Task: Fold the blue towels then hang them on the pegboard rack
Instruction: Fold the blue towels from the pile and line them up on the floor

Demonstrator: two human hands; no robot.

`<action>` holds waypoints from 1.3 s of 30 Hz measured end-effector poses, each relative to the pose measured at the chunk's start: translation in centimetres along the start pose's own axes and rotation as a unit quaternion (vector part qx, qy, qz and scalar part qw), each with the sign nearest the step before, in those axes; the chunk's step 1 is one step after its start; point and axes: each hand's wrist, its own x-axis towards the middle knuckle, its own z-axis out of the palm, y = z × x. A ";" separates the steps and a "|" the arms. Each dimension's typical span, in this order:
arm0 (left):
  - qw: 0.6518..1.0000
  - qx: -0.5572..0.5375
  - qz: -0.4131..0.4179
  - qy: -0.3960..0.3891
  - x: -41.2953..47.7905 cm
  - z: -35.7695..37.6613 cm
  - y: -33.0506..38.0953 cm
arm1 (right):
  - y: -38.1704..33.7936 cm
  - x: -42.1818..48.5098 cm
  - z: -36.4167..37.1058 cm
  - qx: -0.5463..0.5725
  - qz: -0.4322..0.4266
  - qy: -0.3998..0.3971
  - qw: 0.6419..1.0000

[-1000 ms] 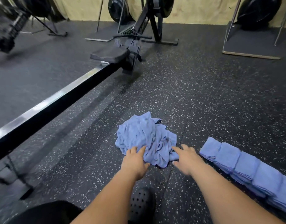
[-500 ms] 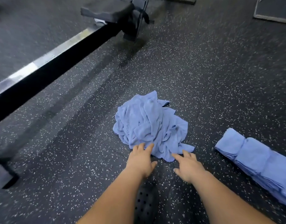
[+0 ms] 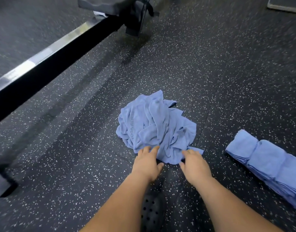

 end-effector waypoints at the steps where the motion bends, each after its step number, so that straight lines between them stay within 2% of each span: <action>1: 1.000 -0.007 0.004 0.005 -0.3 -0.4 0.2 | -0.2 -0.3 -1.1 0.035 0.001 0.045 0.998; 4: 0.999 -0.029 0.015 0.022 -1.2 -1.9 1.4 | -0.8 -1.0 -5.3 0.210 0.047 0.152 0.965; 6: 0.998 -0.046 0.022 0.039 -1.9 -3.4 2.7 | -1.2 -1.8 -8.3 0.306 0.062 0.168 0.935; 12: 0.985 -0.102 0.081 0.116 -5.3 -9.3 6.8 | -3.3 -5.9 -16.9 0.360 0.030 0.191 0.913; 16: 0.957 -0.174 0.151 0.175 -8.8 -14.1 10.1 | -5.6 -9.5 -22.7 0.378 -0.032 0.188 0.906; 20: 0.915 -0.266 0.210 0.218 -13.4 -17.9 13.6 | -7.1 -14.4 -27.0 0.462 -0.084 0.202 0.859; 23: 0.905 -0.280 0.233 0.222 -16.9 -20.0 15.4 | -6.9 -18.8 -29.2 0.493 -0.109 0.224 0.834; 25: 0.902 -0.281 0.241 0.224 -19.3 -21.1 16.4 | -6.0 -21.6 -30.0 0.499 -0.121 0.237 0.825; 29: 0.891 -0.295 0.259 0.227 -23.1 -22.2 18.3 | -4.0 -25.9 -31.1 0.453 -0.143 0.275 0.836; 34: 0.882 -0.314 0.277 0.214 -26.5 -22.6 21.0 | -2.2 -29.0 -32.1 0.280 -0.132 0.342 0.887; 39: 0.885 -0.244 0.315 0.240 -27.3 -22.7 22.2 | 0.0 -30.9 -33.2 0.273 -0.118 0.366 0.882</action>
